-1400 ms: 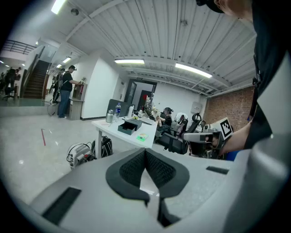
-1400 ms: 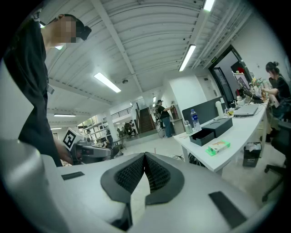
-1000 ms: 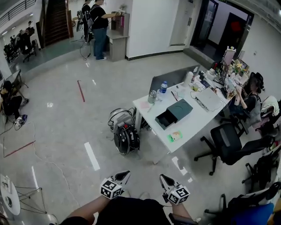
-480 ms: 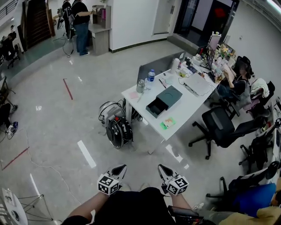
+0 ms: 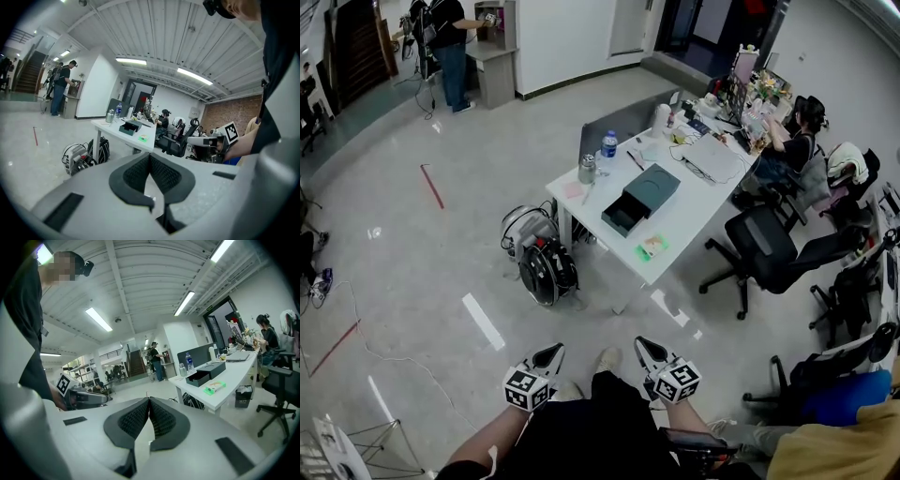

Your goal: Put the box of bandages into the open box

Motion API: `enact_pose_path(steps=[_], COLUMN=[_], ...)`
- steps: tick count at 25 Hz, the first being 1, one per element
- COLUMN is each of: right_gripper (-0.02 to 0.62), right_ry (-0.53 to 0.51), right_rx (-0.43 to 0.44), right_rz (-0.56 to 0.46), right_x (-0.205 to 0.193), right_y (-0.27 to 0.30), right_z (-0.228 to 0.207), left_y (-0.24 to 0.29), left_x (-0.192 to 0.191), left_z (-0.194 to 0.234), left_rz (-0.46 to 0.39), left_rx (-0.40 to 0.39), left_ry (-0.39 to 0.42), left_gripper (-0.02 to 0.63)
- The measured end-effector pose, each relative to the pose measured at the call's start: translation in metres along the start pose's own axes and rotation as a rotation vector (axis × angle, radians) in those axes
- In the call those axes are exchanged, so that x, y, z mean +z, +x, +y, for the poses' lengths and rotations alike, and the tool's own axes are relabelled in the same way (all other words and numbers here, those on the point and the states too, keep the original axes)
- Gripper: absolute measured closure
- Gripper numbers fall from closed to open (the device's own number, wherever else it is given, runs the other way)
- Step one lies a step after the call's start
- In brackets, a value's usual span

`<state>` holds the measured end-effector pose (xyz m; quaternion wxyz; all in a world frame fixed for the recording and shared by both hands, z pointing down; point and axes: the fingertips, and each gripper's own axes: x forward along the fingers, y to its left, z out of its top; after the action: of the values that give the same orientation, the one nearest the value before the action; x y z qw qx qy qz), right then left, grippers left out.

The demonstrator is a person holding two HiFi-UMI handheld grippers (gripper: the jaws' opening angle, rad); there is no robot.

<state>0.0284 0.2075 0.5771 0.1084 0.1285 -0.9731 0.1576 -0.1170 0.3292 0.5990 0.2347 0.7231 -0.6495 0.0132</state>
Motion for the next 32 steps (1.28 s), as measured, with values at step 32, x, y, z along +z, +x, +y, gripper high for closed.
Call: enact_pose_path(steps=[32], right_gripper=[0.569], right_ry=[0.056], right_rx=[0.102], right_rz=[-0.054], right_x=[0.071], right_y=[0.078], right_z=[-0.171], left_y=[0.161], left_x=[0.098], left_z=[0.017], left_rz=[0.043], left_rx=[0.104], left_ry=[0.067], left_gripper=[0.6])
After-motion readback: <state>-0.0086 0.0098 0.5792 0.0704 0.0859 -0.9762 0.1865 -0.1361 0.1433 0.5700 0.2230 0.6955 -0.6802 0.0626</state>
